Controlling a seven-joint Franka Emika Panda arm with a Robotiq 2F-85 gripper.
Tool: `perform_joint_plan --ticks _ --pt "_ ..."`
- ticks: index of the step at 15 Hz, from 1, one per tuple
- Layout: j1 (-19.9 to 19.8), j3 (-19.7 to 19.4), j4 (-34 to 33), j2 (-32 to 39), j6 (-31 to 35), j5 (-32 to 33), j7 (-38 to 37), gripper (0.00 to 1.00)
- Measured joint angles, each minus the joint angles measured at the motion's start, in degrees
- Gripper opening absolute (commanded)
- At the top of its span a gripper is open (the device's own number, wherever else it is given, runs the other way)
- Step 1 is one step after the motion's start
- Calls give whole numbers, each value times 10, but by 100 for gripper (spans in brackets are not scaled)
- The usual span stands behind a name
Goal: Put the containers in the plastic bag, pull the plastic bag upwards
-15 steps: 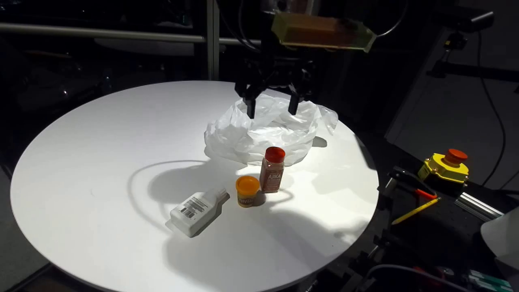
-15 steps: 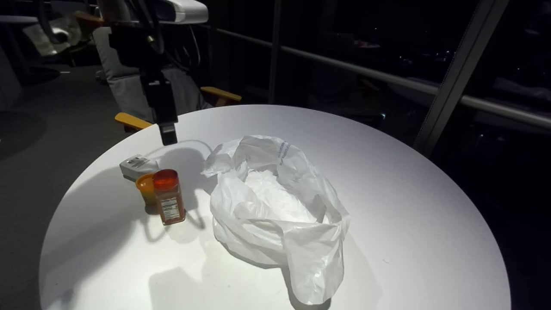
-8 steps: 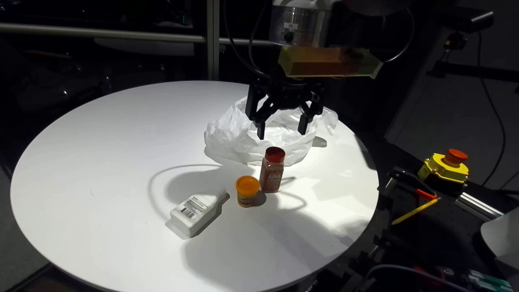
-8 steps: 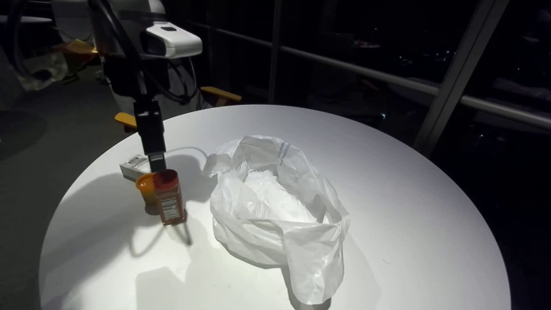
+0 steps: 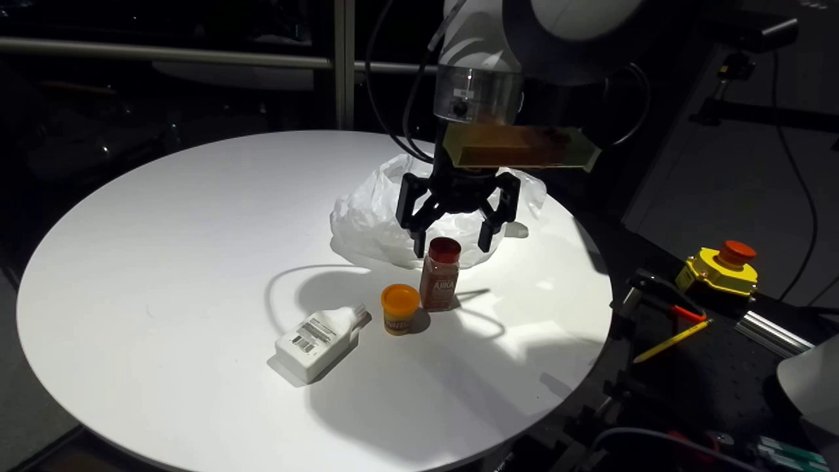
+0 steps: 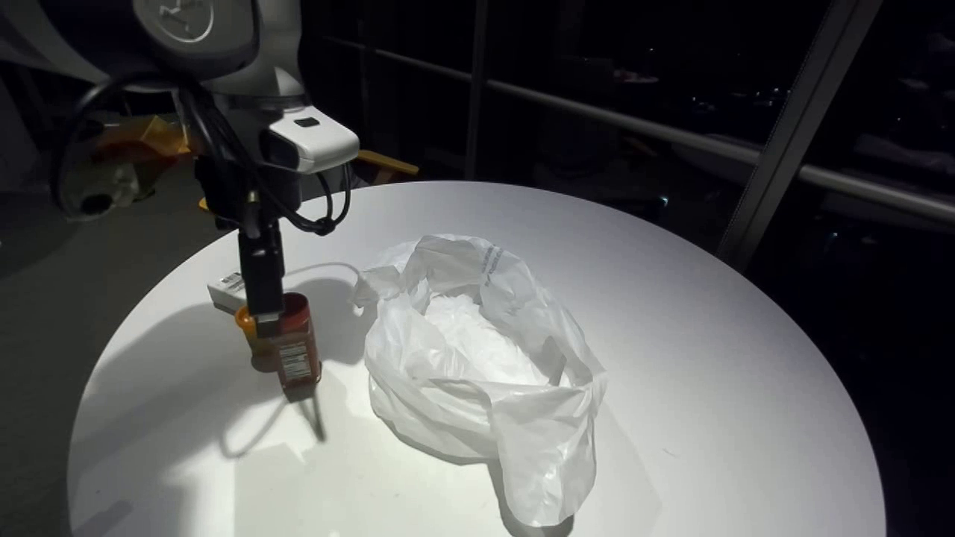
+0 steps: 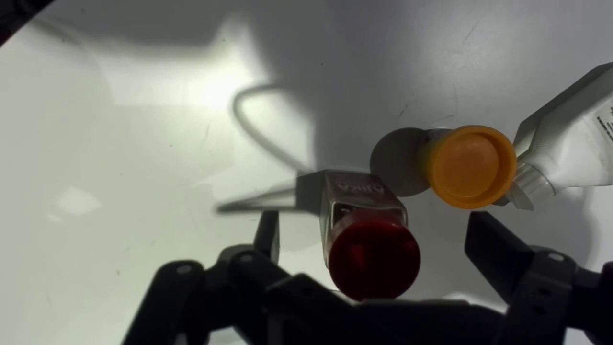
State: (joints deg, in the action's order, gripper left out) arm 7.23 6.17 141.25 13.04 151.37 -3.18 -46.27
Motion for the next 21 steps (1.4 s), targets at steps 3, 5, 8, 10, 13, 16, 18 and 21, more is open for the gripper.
perform_joint_plan --ticks 3,5,8,10,13,16,18,21 --pt "0 -4 0 13 20 -7 6 62" --pt "0 -8 0 20 48 -8 8 45" --pt "4 -20 0 26 80 -8 10 24" --pt "5 -23 0 27 81 -8 12 24" --pt "8 -22 2 20 68 -8 12 24" --pt "11 -19 4 -24 13 -12 12 24" --pt "12 -19 4 -77 -35 -14 12 24" --pt "3 -21 -7 -153 -100 -15 12 24"
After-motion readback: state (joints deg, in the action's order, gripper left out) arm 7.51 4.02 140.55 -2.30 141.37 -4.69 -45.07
